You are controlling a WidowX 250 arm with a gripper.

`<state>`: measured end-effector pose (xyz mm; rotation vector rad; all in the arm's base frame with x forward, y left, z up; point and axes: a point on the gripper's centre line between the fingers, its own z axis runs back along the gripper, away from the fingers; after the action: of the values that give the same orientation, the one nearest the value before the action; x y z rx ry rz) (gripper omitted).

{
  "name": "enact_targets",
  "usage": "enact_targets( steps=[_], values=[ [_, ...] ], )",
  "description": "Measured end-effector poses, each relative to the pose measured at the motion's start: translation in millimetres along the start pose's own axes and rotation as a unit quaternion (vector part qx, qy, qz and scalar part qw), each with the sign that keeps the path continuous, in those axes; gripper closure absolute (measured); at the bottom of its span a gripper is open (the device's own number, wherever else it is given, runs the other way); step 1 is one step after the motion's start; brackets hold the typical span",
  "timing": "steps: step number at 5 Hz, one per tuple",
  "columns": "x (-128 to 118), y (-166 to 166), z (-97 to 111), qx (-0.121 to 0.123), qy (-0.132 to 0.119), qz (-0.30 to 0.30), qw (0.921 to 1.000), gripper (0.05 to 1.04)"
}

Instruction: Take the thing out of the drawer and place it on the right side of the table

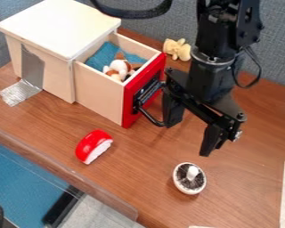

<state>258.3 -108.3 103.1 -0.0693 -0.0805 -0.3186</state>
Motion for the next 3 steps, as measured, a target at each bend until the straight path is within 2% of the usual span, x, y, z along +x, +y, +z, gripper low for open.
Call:
enact_targets(
  steps=[1, 2, 3],
  values=[
    [-3.5, 1.4, -7.6, 0.0, 0.018, 0.001, 0.9998, 0.083],
    [-3.8, 39.1, 0.8, -0.005, 0.021, 0.057, 0.9982, 0.082],
    [5.9, 60.3, 16.0, -0.011, 0.002, 0.068, 0.9976, 0.082]
  ],
)
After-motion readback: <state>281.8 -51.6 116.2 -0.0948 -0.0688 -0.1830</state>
